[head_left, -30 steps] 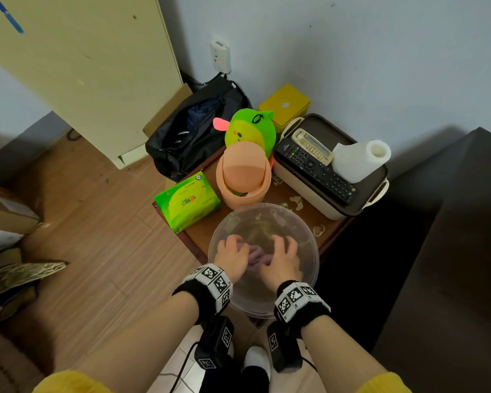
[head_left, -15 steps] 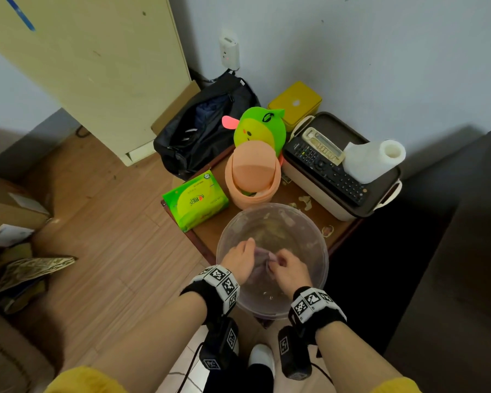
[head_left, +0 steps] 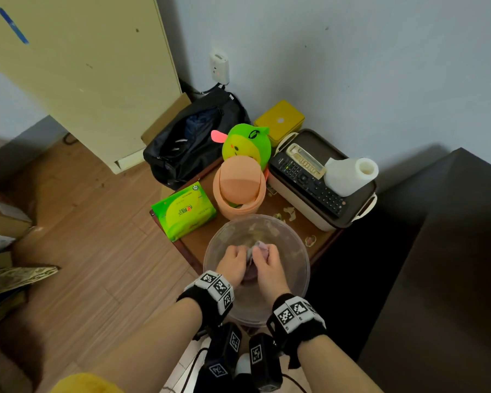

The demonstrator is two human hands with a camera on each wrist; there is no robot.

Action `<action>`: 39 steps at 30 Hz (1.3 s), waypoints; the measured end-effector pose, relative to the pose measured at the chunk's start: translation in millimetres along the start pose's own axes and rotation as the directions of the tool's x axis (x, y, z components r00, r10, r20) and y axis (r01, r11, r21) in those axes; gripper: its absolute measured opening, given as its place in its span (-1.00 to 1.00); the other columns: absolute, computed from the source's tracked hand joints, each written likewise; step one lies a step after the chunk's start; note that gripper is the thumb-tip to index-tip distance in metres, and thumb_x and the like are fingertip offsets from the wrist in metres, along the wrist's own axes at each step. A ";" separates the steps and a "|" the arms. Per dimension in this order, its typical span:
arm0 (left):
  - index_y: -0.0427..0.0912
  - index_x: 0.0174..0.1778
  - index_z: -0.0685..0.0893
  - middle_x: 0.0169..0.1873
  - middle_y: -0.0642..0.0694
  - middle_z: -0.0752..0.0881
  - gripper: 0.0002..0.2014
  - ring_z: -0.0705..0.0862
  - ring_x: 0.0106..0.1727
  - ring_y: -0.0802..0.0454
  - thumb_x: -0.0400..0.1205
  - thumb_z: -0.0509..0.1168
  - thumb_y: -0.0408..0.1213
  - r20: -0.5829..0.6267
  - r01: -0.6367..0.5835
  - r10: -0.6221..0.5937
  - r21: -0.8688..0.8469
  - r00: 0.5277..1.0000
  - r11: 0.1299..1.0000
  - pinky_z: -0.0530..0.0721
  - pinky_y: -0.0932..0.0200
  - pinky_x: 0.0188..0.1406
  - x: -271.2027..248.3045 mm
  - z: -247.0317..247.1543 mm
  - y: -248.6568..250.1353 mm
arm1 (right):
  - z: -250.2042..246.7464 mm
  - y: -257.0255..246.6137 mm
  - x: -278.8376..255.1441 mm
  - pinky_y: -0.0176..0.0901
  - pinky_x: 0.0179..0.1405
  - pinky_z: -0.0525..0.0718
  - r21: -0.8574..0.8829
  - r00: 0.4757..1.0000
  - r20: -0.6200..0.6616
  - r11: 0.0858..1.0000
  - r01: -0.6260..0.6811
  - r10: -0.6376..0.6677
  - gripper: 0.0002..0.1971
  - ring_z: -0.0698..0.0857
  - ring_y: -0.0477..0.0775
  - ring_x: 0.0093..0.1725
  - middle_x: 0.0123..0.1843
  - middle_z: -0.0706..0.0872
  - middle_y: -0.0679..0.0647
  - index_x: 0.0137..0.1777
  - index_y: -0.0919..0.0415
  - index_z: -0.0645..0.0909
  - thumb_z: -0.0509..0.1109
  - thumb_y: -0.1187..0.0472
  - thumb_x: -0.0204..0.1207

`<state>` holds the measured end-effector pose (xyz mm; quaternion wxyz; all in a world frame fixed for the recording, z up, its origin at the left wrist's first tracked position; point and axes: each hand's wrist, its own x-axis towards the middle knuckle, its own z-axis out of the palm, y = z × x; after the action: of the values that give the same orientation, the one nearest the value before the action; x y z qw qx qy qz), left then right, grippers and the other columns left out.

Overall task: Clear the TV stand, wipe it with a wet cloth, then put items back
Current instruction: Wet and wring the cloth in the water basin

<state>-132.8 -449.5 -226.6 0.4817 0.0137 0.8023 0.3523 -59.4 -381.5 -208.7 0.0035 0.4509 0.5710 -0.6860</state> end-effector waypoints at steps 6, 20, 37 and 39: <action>-0.22 -0.08 0.48 0.04 -0.31 0.65 -0.76 0.61 0.15 -0.22 0.75 0.06 -0.13 -0.060 -0.124 0.123 0.000 0.991 0.992 0.51 -0.03 0.21 2.5 4.8 -6.6 | -5.5 12.8 10.8 -0.16 0.15 0.52 -0.308 0.995 -0.082 0.951 0.033 -0.061 -0.88 0.63 0.09 0.22 0.22 0.65 0.08 0.12 0.16 0.47 0.16 0.17 0.69; -0.17 0.45 0.41 0.41 -0.26 0.49 -0.62 0.50 0.39 -0.19 0.73 0.05 -0.17 -0.031 -0.014 0.022 0.236 0.999 0.972 0.42 0.07 0.34 15.9 -5.9 -28.7 | -10.9 32.8 26.5 -0.06 0.53 0.24 -0.763 0.992 -0.105 0.646 -0.031 -0.077 -0.46 0.24 0.12 0.55 0.59 0.30 0.01 0.56 0.04 0.31 0.24 0.28 0.57; -0.14 0.38 0.47 0.24 -0.19 0.63 -0.67 0.63 0.21 -0.11 0.69 0.13 -0.21 0.090 -0.131 0.107 0.330 0.990 0.935 0.53 0.13 0.14 3.4 -16.6 -30.8 | -16.3 25.2 30.1 -0.14 -0.12 0.58 -0.744 0.988 -0.100 0.650 -0.154 0.120 -0.83 0.61 0.11 -0.07 -0.07 0.67 0.05 -0.33 0.00 0.49 0.41 0.20 0.42; -0.14 0.36 0.48 0.23 -0.19 0.64 -0.68 0.64 0.19 -0.11 0.69 0.14 -0.20 0.084 -0.129 0.107 0.336 0.991 0.933 0.55 0.12 0.15 2.2 -17.2 -30.1 | -16.5 22.2 25.0 -0.12 -0.16 0.59 -0.729 0.989 -0.074 0.670 -0.142 0.129 -0.83 0.62 0.11 -0.14 -0.17 0.66 0.04 -0.33 0.02 0.48 0.37 0.23 0.43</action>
<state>-137.9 -480.8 -240.7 0.4756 0.1561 0.8330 0.2357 -52.6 -363.5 -240.6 0.2297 0.4585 0.7624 -0.3947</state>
